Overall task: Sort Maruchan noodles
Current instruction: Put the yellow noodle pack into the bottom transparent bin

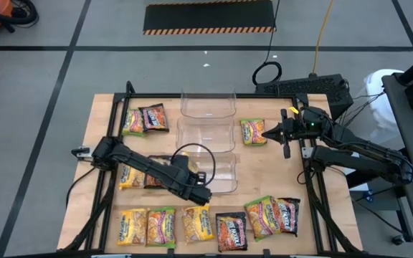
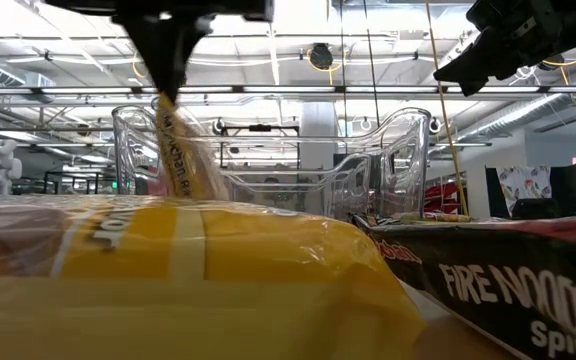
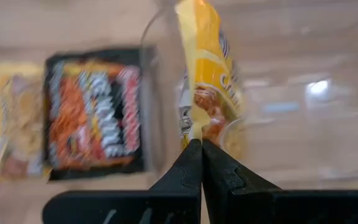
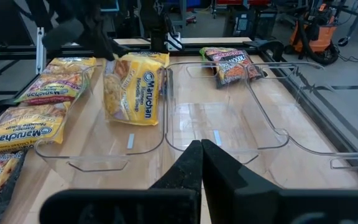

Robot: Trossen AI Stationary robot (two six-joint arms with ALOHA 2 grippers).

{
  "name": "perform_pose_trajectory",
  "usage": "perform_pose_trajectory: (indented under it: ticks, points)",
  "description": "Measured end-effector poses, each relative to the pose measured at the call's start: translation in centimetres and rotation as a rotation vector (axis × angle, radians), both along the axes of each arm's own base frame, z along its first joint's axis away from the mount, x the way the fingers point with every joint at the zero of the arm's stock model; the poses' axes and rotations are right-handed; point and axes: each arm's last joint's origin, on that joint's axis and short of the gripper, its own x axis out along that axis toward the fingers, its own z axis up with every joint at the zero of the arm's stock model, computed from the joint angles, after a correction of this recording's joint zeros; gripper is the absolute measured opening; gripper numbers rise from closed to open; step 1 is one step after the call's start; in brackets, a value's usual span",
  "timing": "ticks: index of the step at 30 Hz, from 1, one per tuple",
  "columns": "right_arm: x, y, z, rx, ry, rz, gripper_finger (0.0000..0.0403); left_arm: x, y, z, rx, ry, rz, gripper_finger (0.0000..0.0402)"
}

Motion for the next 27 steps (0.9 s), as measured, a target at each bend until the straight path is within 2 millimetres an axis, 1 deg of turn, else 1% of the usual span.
perform_pose_trajectory:
  ticks: [4, 17, 23, 27]
  points:
    - [0.00, 0.00, -0.01, -0.005, 0.001, 0.002, 0.0000, -0.58, -0.61, -0.92, -0.025, 0.037, 0.034, 0.0000]
    - [0.00, 0.00, 0.00, -0.006, 0.000, 0.002, 0.0000, -0.68, -0.82, -0.95, -0.027, 0.043, 0.014, 0.0001]
    - [0.02, -0.01, 0.06, -0.010, -0.007, 0.002, 0.0000, -0.66, -0.77, -0.94, -0.029, 0.050, -0.002, 0.0020]
    - [0.03, -0.02, 0.06, -0.010, -0.006, 0.002, 0.0000, -0.50, -0.42, -0.96, -0.034, 0.075, -0.059, 0.0026]
